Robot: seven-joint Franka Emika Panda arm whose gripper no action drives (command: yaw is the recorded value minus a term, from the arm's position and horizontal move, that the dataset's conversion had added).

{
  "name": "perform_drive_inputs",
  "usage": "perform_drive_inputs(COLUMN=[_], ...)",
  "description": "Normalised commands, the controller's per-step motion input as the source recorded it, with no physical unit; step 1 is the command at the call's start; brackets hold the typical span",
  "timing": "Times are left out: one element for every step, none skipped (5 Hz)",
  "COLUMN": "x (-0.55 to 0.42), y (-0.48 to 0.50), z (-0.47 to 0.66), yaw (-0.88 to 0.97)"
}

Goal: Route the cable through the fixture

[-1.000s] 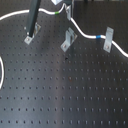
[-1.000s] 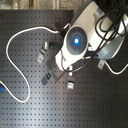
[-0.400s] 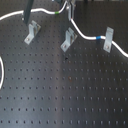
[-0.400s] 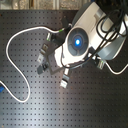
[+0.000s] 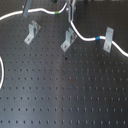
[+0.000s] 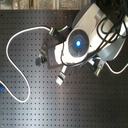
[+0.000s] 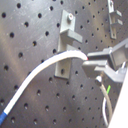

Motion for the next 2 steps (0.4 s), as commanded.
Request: perform_drive_inputs(x=[0.071, 0.314], y=[0.188, 0.181], z=[0.02, 0.19], yaw=[0.31, 0.45])
